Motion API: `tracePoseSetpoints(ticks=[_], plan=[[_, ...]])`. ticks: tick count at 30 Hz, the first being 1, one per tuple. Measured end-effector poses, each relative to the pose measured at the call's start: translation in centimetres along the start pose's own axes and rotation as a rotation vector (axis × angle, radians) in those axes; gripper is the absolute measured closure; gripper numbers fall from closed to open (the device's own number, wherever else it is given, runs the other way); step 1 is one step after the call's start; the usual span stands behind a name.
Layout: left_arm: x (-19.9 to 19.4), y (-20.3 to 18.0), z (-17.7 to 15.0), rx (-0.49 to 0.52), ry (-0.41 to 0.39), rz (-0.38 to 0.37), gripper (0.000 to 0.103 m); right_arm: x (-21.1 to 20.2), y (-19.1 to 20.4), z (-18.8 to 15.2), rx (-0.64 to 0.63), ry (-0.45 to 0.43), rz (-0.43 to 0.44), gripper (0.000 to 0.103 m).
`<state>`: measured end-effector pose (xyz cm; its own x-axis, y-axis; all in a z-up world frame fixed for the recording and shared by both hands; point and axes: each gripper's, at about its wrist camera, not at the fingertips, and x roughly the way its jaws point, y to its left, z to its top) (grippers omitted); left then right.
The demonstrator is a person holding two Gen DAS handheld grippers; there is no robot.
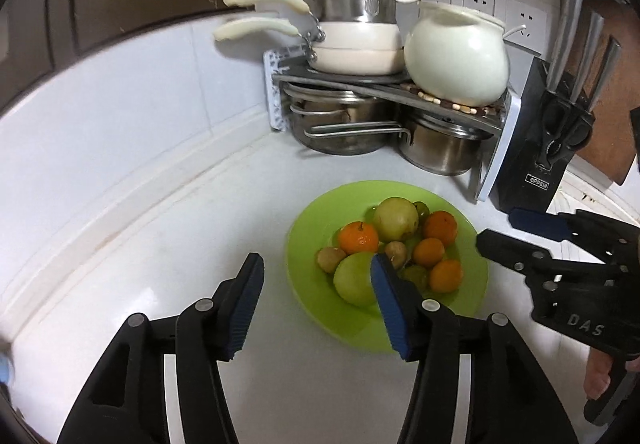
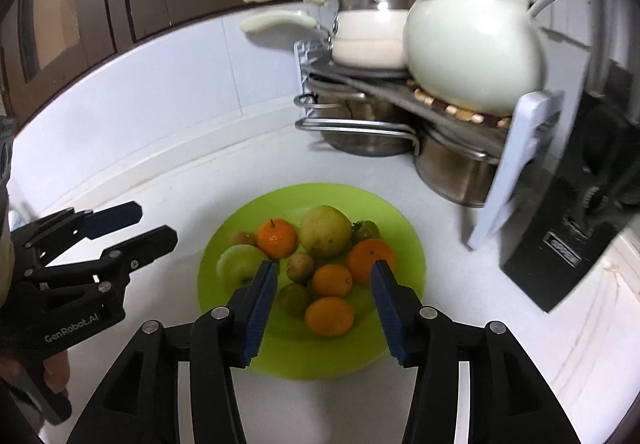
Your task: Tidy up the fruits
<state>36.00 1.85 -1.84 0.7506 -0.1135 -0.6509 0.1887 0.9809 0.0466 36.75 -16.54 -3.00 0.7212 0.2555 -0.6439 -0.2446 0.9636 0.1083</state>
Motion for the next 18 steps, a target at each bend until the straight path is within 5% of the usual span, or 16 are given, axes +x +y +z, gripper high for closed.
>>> tracePoseSetpoints(ticks=[9, 18], plan=[[-6.5, 0.0, -1.1, 0.022, -0.101, -0.014, 0.02, -6.9, 2.0, -1.9, 0.052, -0.102, -0.101, 0.035], [-12.6, -0.6, -3.7, 0.011, -0.182, 0.01, 0.005, -12.6, 3.1, -4.5, 0.064, -0.162, -0.144, 0.027]])
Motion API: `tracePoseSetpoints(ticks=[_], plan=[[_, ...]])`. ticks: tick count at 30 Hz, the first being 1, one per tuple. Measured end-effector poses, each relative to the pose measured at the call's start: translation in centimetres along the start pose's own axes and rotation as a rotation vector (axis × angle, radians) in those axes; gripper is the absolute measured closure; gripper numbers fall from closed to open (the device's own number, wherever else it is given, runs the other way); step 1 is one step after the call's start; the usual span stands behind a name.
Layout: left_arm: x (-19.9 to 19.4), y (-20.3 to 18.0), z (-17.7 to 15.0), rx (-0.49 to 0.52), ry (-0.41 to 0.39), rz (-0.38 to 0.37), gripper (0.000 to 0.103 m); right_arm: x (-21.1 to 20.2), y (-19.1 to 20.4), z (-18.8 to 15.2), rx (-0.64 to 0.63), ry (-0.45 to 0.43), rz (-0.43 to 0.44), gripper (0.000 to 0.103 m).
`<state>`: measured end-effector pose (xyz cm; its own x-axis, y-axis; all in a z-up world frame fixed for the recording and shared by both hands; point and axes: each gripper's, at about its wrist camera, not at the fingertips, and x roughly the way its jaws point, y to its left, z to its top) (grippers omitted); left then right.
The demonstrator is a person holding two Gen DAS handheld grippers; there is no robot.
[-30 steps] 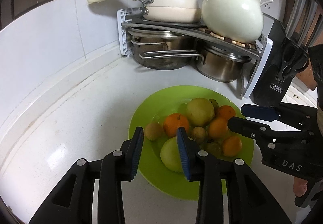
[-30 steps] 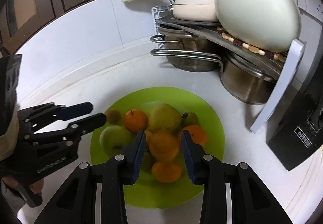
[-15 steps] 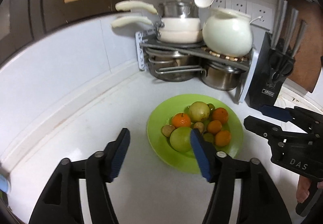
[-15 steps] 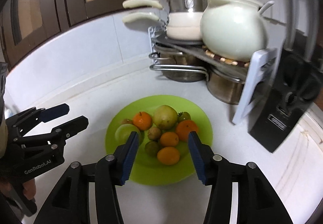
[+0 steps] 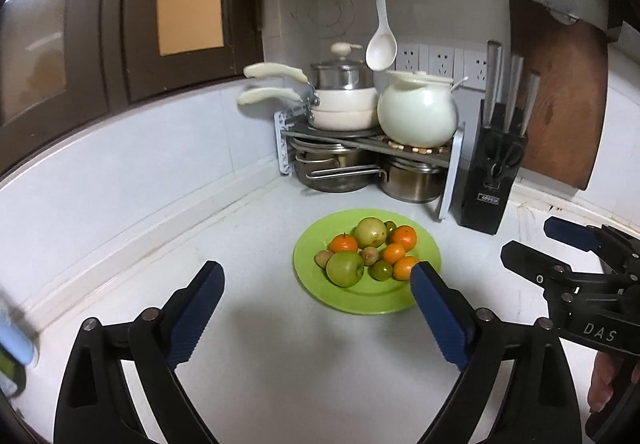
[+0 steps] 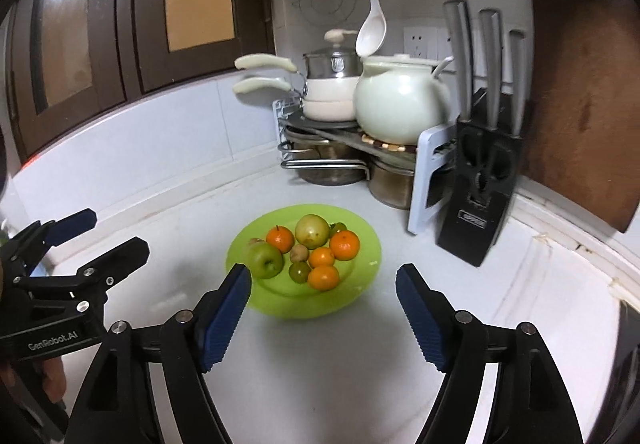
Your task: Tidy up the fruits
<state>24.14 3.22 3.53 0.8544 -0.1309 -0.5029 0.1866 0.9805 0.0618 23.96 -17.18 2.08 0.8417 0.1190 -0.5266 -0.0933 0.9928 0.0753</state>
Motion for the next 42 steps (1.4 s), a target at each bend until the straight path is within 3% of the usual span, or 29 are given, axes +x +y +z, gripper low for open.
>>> tracePoseSetpoints(ticks=[8, 21, 42], plan=[[-6.0, -2.1, -2.6, -0.048, -0.03, 0.048, 0.0, -5.3, -0.5, -2.0, -0.033, -0.036, 0.029, 0.022], [-14.4, -5.5, -6.3, -0.058, -0.037, 0.1, 0.0, -13.3, -1.6, -6.0, -0.056, -0.049, 0.074, 0.016], [-20.5, -7.4, -10.2, -0.071, -0.044, 0.133, 0.0, -19.0, -1.6, -10.4, -0.071, -0.034, 0.081, 0.016]])
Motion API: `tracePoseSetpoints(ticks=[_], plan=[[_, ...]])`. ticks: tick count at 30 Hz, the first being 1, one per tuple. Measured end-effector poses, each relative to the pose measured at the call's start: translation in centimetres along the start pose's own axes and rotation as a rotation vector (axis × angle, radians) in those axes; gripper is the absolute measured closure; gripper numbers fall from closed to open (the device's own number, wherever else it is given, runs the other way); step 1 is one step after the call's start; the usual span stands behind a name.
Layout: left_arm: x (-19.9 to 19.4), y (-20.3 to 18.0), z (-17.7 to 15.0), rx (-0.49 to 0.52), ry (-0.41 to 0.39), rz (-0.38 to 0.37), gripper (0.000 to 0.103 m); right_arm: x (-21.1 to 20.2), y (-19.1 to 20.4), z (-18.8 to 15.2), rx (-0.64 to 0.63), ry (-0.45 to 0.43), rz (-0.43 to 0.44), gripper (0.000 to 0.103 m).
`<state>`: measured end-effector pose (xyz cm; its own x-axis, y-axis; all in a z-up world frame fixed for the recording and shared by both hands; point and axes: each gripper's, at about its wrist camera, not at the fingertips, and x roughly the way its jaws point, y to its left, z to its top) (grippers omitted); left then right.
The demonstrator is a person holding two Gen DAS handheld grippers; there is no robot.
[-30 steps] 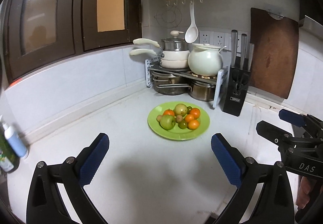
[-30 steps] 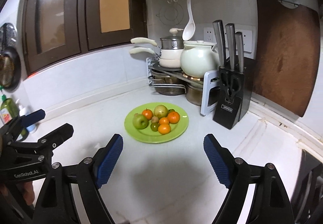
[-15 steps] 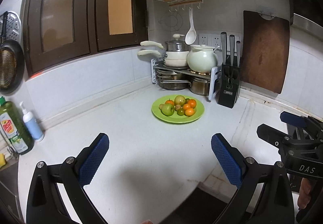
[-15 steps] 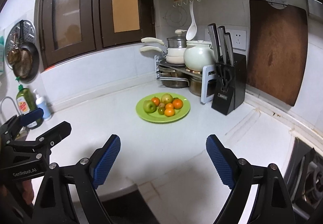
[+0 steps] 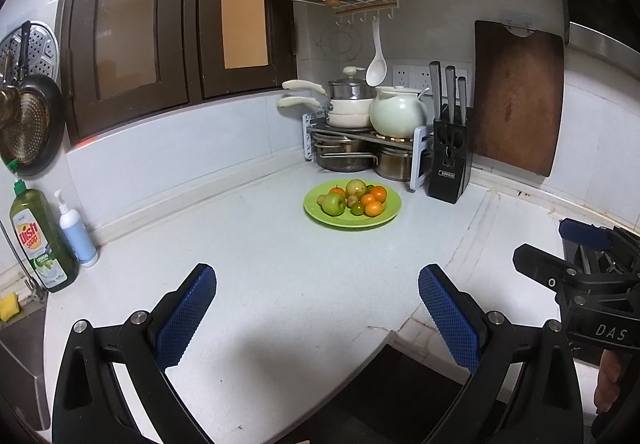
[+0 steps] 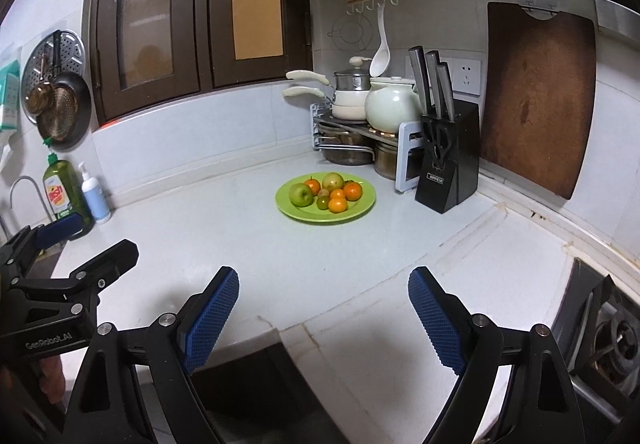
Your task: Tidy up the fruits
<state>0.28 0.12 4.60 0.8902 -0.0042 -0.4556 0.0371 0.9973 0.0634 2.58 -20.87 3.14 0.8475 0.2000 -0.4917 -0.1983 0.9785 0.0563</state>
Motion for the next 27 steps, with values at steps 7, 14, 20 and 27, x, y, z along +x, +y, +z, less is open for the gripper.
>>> tracePoseSetpoints(ticks=[7, 14, 20, 27], plan=[[-0.5, 0.0, -0.2, -0.004, -0.001, -0.006, 0.0, -0.3, 0.2, -0.2, 0.0, 0.003, 0.003, 0.016], [-1.0, 0.0, -0.4, -0.001, -0.005, -0.014, 0.0, -0.5, 0.3, -0.3, 0.002, 0.001, 0.004, 0.016], [-1.2, 0.1, -0.3, -0.002, -0.008, -0.018, 0.0, -0.7, 0.4, -0.4, 0.001, 0.001, 0.009, 0.016], [-1.1, 0.2, -0.2, -0.01, -0.002, -0.025, 0.0, -0.8, 0.6, -0.3, -0.004, -0.001, 0.008, 0.016]])
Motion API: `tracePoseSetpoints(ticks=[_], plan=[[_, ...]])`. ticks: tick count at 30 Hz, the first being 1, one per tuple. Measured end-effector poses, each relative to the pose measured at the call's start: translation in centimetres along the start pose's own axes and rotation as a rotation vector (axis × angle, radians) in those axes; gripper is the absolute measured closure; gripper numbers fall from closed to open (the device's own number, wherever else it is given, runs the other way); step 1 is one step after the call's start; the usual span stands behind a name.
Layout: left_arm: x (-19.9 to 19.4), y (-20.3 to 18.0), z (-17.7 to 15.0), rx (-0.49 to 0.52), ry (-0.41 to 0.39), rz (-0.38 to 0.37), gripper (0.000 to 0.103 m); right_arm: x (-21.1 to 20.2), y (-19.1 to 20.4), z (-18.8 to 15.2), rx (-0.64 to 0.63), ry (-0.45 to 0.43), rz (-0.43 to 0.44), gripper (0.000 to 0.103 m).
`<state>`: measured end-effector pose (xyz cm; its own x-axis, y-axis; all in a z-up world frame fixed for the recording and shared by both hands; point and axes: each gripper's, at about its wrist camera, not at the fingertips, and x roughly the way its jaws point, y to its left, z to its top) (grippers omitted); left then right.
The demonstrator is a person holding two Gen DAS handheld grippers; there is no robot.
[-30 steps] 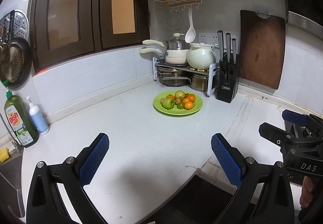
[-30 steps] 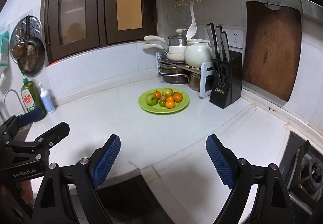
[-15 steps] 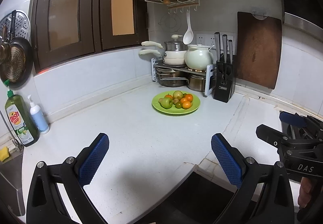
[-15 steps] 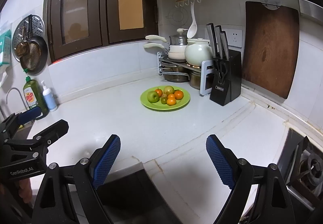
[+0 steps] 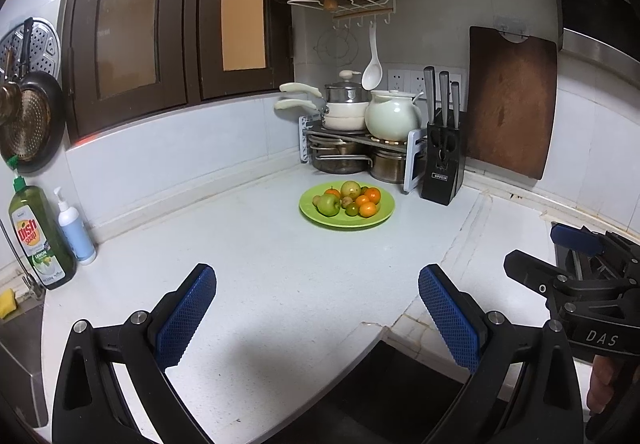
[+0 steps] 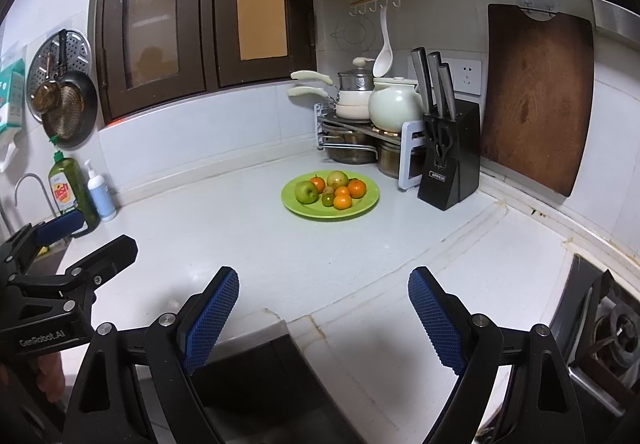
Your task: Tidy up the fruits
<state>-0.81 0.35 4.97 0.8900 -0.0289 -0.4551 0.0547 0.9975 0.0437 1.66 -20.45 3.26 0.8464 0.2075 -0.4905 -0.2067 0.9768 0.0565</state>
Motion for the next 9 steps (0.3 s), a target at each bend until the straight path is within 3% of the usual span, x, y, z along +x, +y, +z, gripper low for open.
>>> tracePoseSetpoints(ticks=[9], plan=[[0.6, -0.14, 0.11, -0.011, 0.019, -0.006, 0.0, 0.24, -0.14, -0.07, 0.003, 0.004, 0.003, 0.016]])
